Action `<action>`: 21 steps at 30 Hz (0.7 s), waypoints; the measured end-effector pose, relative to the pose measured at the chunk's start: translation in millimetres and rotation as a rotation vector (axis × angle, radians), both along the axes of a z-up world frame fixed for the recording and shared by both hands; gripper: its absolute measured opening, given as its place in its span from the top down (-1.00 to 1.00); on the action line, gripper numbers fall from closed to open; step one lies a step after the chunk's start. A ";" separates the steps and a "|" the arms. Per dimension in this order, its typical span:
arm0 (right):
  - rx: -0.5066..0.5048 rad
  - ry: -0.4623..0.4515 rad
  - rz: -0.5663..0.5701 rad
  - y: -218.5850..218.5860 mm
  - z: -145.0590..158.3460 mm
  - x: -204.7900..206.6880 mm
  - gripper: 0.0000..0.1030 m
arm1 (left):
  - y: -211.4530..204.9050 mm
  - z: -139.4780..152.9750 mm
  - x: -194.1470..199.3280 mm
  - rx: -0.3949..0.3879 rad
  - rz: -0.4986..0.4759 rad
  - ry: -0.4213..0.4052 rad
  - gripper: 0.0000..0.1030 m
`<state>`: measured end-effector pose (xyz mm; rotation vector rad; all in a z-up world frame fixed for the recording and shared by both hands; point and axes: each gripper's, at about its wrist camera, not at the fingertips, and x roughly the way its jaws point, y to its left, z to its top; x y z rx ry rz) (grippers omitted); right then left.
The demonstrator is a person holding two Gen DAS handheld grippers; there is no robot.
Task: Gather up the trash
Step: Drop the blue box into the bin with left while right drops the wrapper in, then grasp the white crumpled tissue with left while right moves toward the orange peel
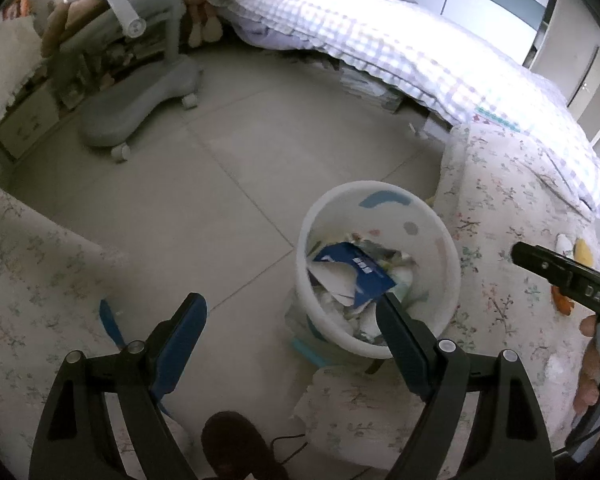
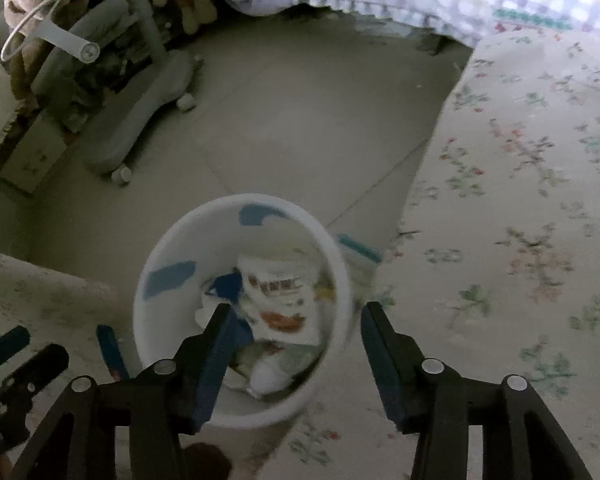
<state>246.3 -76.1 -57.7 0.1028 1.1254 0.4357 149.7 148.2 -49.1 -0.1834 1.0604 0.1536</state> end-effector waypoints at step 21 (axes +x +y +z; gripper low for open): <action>-0.138 -0.042 -0.218 -173.5 40.9 -39.6 -0.45 | -116.3 10.9 4.0 -0.025 -0.224 0.020 -0.72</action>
